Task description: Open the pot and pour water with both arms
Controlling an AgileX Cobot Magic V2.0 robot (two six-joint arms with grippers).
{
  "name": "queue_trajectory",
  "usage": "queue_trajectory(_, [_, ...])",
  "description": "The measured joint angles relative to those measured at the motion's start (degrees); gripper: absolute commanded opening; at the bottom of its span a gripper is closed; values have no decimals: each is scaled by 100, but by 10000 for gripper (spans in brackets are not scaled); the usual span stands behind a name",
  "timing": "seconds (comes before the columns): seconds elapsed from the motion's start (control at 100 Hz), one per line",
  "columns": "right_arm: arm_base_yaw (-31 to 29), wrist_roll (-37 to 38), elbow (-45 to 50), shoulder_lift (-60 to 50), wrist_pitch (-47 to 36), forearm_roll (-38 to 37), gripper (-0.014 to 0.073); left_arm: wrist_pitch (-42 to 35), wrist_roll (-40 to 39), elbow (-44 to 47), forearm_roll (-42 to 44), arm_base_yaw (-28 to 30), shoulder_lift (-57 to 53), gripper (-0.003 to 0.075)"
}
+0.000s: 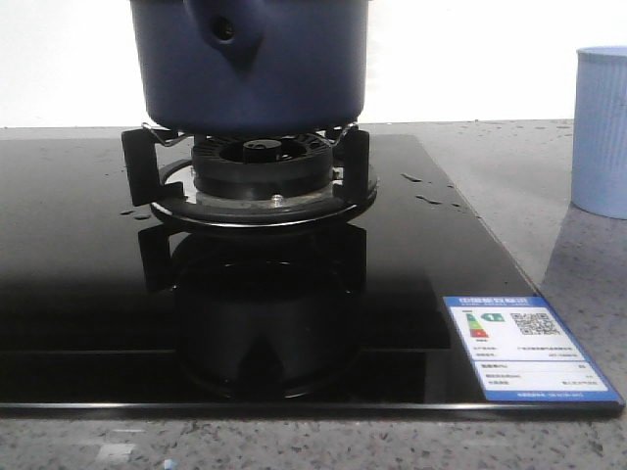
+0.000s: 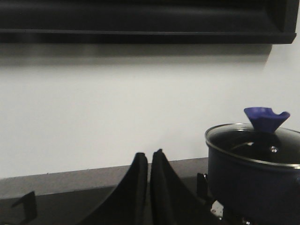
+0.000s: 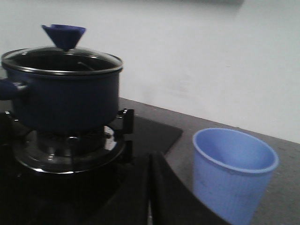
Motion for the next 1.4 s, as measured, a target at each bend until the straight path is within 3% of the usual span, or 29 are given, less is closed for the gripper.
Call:
queue_trajectory(0.27, [415,14,0,0,0,-4,-74,-20,0,925,-286,0,-1242,-19])
queue_trajectory(0.93, [415,20,0,0,0,-4,-74,-15,0,964,-303,0,-1280,-19])
queue_trajectory(1.07, [415,20,0,0,0,-4,-74,-82,-191,964,385,0,-1280,-19])
queue_trajectory(1.17, [415,20,0,0,0,-4,-74,-98,-1492,964,2161,0,-1280,-19])
queue_trajectory(1.34, [415,29,0,0,0,-4,-74,6,-6171,1155,6565,0,-1280,-19])
queue_trajectory(1.4, [415,29,0,0,0,-4,-74,6,-7432,1337,7901,0,-1280,-19])
